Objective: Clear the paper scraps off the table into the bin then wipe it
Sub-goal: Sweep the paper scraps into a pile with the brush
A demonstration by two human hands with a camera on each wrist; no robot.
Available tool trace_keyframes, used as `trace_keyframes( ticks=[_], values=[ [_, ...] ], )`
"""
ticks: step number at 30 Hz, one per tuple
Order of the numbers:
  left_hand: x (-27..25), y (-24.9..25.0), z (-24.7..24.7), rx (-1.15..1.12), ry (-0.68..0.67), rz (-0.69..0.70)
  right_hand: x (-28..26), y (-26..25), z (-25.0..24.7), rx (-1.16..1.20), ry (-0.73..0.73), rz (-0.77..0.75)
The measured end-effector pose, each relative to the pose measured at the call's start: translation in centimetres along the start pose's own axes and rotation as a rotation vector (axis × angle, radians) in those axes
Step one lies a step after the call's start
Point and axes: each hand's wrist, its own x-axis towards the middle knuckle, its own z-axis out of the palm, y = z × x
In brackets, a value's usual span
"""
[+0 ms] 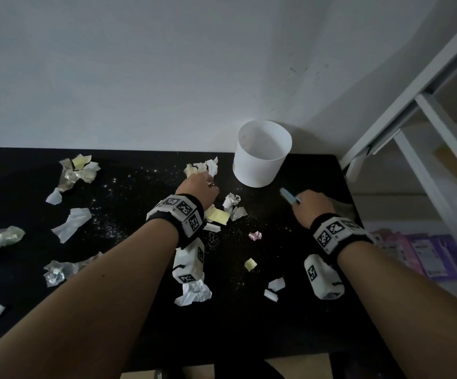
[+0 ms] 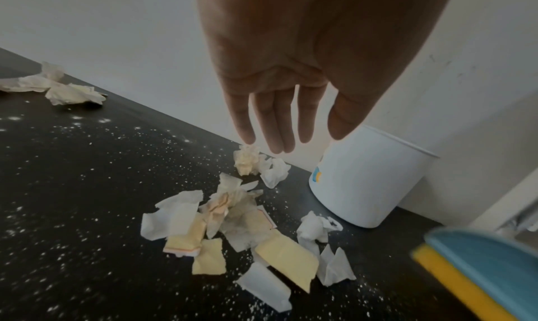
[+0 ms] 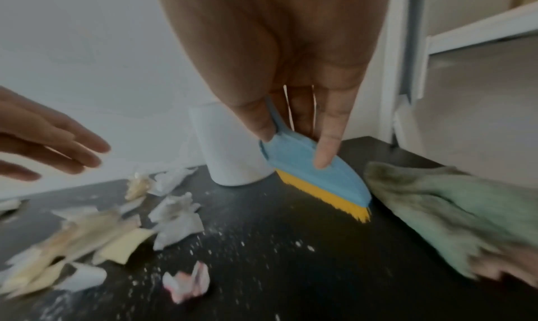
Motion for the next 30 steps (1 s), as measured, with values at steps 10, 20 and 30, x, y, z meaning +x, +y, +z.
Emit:
trace_keyframes(
  ticks=[10, 20, 30],
  values=[
    [-0.5, 0.0, 0.7, 0.055, -0.042, 0.060, -2.2, -3.3, 1.2, 0.283, -0.060, -0.074],
    [-1.1, 0.4, 1.0, 0.106, -0.071, 0.105, -3.5, 1.2, 2.7, 0.094, -0.097, -0.014],
    [-2.7, 2.8, 3.0, 0.183, -0.135, 0.165, -5.3, 2.4, 0.8, 0.259, 0.052, -0.004]
  ],
)
